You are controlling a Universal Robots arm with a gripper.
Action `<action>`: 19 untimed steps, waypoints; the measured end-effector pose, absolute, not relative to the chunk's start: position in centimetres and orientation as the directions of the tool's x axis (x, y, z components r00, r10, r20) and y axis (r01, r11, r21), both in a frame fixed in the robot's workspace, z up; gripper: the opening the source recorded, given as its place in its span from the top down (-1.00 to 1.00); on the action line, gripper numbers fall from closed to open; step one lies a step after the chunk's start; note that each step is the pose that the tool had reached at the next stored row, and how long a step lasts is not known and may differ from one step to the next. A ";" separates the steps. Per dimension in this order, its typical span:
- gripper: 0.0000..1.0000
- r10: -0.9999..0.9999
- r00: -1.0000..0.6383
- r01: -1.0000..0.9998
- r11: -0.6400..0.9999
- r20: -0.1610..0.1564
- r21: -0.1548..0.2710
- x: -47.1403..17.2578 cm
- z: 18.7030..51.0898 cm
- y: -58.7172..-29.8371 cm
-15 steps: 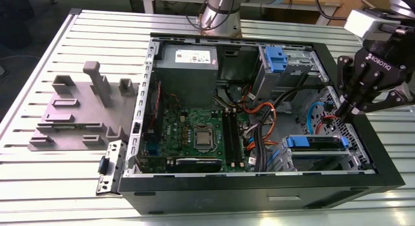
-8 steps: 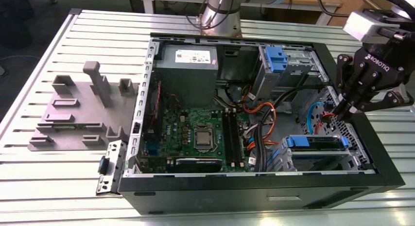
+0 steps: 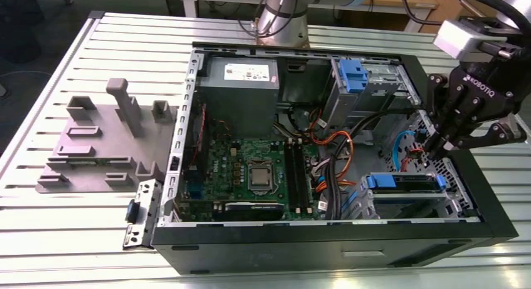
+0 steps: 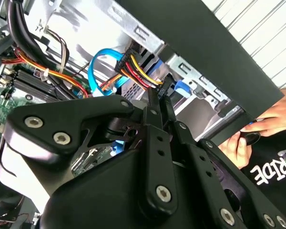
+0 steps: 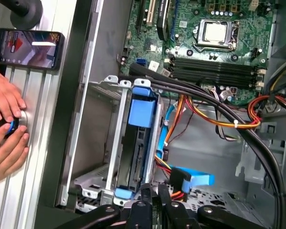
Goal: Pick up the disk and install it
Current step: 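Insert the first disk wire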
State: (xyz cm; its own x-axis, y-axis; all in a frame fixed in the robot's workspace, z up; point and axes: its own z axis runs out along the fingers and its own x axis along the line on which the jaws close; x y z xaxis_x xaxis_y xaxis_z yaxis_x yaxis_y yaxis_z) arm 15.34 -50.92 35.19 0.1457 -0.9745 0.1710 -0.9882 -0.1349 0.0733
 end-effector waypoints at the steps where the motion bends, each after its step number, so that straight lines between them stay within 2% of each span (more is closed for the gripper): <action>1: 0.65 -0.974 0.145 -0.988 -0.135 0.171 0.072 15.2 35.2 -51.0; 4: 0.65 -0.975 0.145 -0.988 -0.135 0.169 0.070 15.0 35.1 -51.3; 9: 0.65 -0.979 0.145 -0.988 -0.137 0.144 0.065 14.9 35.0 -52.1; 19: 0.65 -0.979 0.145 -0.988 -0.137 0.144 0.065 14.9 35.0 -52.1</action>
